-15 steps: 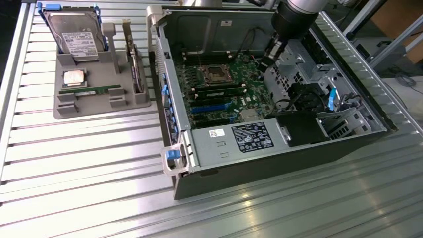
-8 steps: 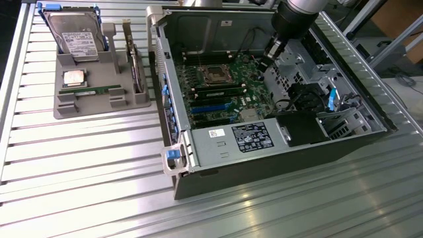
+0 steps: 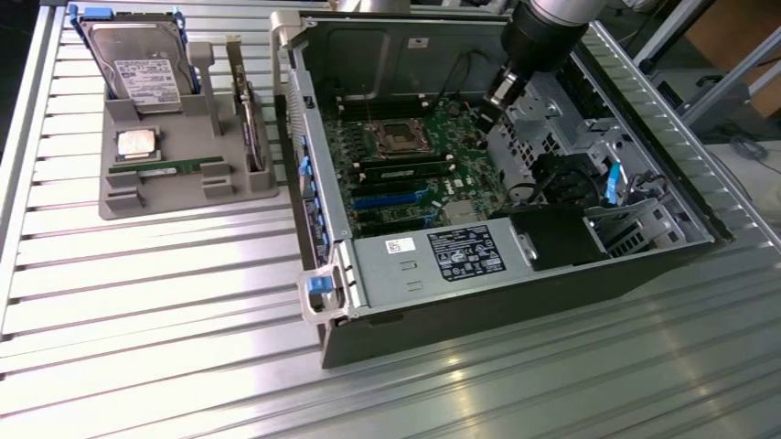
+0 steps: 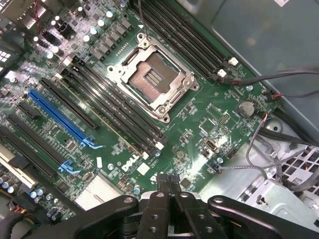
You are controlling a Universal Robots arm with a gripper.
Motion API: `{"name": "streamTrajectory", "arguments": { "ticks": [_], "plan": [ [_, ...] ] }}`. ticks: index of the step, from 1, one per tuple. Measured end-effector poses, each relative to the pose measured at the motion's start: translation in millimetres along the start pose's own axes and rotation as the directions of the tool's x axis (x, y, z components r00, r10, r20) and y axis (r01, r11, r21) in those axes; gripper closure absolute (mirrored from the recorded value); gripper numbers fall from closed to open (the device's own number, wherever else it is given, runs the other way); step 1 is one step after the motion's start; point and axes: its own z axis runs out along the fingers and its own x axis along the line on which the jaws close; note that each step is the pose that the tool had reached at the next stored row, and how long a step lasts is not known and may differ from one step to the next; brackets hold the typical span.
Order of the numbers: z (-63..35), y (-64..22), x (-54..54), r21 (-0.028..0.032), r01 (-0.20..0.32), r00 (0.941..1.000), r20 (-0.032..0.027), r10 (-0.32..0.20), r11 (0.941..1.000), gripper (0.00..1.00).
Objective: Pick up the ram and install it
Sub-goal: 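Press down the ram until it locks into place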
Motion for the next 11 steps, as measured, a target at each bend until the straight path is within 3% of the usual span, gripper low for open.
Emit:
{"name": "streamTrajectory", "arguments": {
  "ticks": [7, 8, 11],
  "plan": [
    [0.0, 0.0, 0.0, 0.0013, -0.058, 0.9983, 0.0021, 0.058, 0.9983, 0.89],
    [0.0, 0.0, 0.0, 0.0022, -0.102, 0.9948, 0.0039, 0.102, 0.9948, 0.89],
    [0.0, 0.0, 0.0, 0.0028, -0.135, 0.9908, 0.0053, 0.135, 0.9908, 0.89]
  ]
}}
